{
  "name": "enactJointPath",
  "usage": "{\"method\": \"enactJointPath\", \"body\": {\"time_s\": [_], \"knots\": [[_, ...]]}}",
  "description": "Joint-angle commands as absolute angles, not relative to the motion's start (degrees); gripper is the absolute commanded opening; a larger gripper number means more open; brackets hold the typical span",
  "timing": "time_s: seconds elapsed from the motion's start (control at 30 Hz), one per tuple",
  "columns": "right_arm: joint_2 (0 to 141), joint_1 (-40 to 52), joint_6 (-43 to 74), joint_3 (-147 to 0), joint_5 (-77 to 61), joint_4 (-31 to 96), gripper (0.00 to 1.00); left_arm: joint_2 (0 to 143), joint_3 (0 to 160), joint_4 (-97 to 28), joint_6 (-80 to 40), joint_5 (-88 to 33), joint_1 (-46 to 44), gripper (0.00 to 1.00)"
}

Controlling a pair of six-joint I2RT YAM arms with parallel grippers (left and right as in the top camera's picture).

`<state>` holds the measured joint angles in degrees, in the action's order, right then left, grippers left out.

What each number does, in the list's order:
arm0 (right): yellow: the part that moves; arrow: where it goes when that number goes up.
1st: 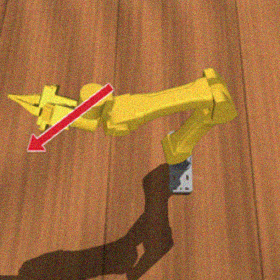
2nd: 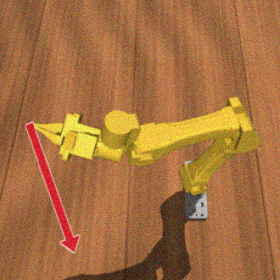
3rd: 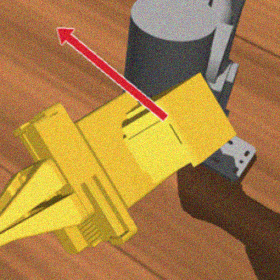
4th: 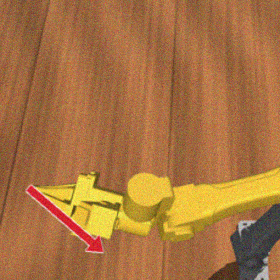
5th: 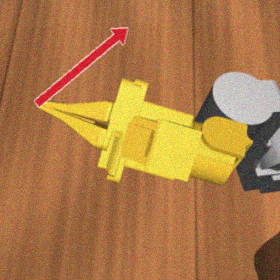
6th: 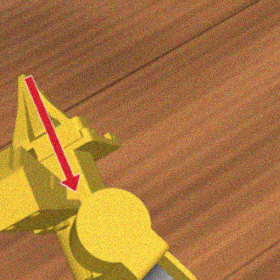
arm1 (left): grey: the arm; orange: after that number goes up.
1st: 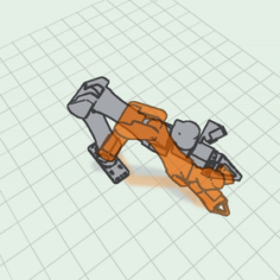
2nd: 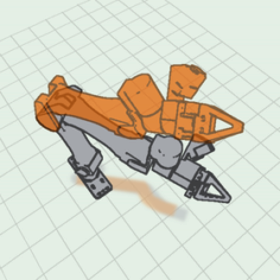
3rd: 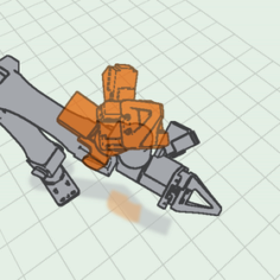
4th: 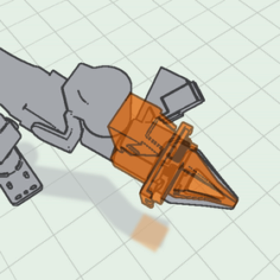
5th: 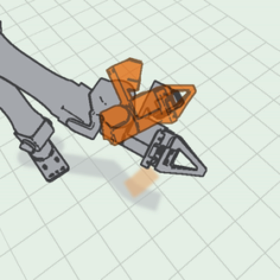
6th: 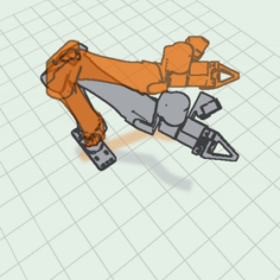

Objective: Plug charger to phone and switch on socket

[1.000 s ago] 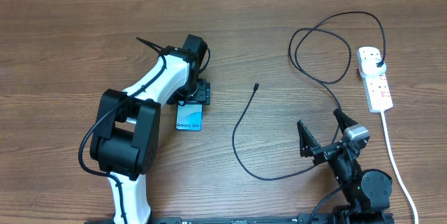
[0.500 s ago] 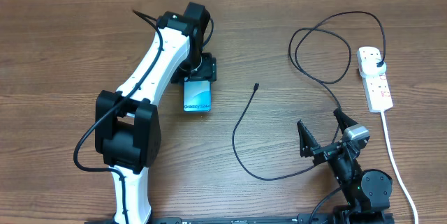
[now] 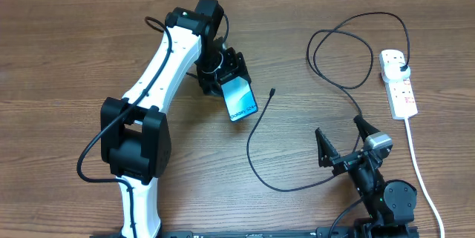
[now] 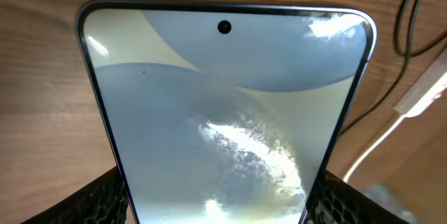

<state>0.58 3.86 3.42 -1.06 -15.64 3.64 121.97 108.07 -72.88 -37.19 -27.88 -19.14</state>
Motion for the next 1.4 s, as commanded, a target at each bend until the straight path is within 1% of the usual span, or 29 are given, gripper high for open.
{"method": "enactJointPath", "body": {"time_s": [0.0,0.1,0.2,0.33,0.57,0.73,0.83,0.93,1.03,1.1,1.13,1.2,1.27,1.37], "knots": [[0.2,4.0,9.1,-0.6,-16.6,2.9,1.00,121.4,109.8,-73.0,-45.4,-30.0,-17.6,0.61],[0.3,4.1,12.3,-2.4,-16.7,3.8,1.00,121.4,109.8,-71.9,-48.5,-28.4,-15.8,0.61],[1.4,4.0,15.3,-5.5,-16.8,7.3,1.00,121.4,109.8,-71.4,-51.4,-28.6,-13.6,0.61],[6.5,4.1,16.7,-11.7,-19.1,11.8,1.00,121.4,109.8,-71.5,-54.3,-29.2,-10.8,0.61],[29.3,4.0,16.7,-31.5,-20.7,25.9,1.00,121.4,109.8,-71.5,-55.9,-33.1,-8.6,0.61],[50.0,4.1,16.3,-52.4,-24.1,43.6,1.00,121.4,109.8,-71.4,-57.3,-34.6,-8.6,0.61],[59.9,4.1,16.3,-61.4,-27.8,49.9,1.00,121.4,109.8,-71.4,-58.8,-34.6,-8.6,0.62],[65.0,4.1,19.3,-62.7,-29.5,47.5,1.00,121.4,109.8,-70.9,-59.3,-34.6,-8.5,0.62],[72.6,4.1,26.2,-62.7,-31.7,44.2,1.00,121.4,109.8,-70.6,-59.4,-35.0,-8.2,0.62],[75.8,4.1,30.1,-62.7,-31.6,43.4,0.98,121.4,109.8,-70.5,-59.6,-35.6,-8.1,0.62],[77.8,4.1,32.0,-62.7,-31.6,42.9,0.96,121.4,109.8,-70.4,-60.1,-35.6,-8.0,0.61],[82.2,4.3,35.2,-62.7,-31.6,41.1,0.85,121.4,109.8,-70.3,-61.8,-35.6,-7.5,0.61],[86.7,4.8,36.2,-62.7,-31.6,38.5,0.80,121.4,109.8,-70.2,-62.0,-36.1,-6.7,0.61],[91.5,5.5,36.2,-62.7,-31.7,36.3,0.77,121.4,109.8,-70.2,-62.0,-37.1,-6.3,0.61]]}}
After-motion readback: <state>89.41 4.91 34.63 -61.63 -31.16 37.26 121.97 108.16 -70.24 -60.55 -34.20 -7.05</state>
